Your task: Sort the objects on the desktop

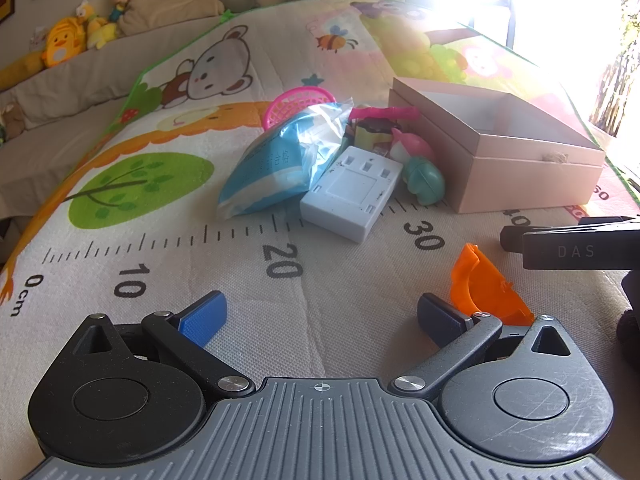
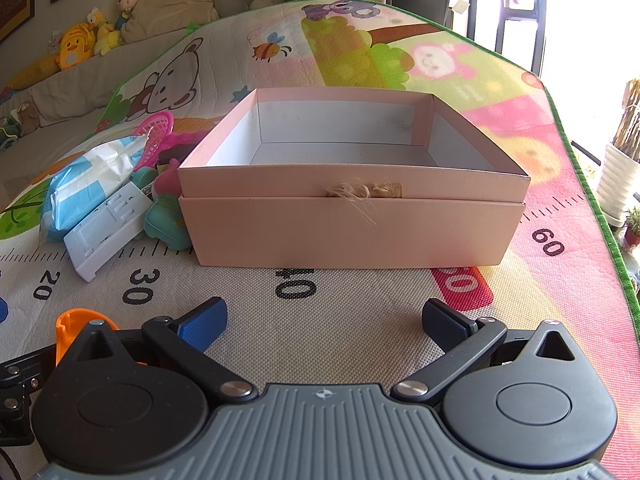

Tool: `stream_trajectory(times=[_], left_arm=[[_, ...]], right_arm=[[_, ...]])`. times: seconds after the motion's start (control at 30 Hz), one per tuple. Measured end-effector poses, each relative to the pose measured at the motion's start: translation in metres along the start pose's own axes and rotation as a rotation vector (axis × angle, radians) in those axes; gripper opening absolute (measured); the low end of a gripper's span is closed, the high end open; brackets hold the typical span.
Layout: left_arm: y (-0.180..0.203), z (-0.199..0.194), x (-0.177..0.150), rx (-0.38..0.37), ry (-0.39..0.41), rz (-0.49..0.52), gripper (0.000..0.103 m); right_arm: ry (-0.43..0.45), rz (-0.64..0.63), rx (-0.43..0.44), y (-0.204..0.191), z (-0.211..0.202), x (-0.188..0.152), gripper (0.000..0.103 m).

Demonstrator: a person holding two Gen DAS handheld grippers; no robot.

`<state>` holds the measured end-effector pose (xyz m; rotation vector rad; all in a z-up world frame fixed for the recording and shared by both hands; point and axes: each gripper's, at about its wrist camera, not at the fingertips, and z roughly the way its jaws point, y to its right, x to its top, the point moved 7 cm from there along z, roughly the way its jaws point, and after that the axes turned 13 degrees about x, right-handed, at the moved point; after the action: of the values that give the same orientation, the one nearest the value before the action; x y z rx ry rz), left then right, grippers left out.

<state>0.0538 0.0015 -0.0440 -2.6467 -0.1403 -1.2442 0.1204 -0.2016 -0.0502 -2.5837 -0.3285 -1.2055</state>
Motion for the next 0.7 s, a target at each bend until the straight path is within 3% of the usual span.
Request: stream_trajectory(times=[0.23, 0.7], left_arm=[[0.0, 0.0, 0.0, -0.001, -0.004, 0.001, 0.103], [0.0, 0.002, 0.004, 0.0, -0.031, 0.01, 0.103]], right_arm=[[-0.003, 0.001, 0.001, 0.002, -0.001, 0.001, 0.103], [-0.089, -0.006, 0.016, 0.0, -0.009, -0.004, 0.103]])
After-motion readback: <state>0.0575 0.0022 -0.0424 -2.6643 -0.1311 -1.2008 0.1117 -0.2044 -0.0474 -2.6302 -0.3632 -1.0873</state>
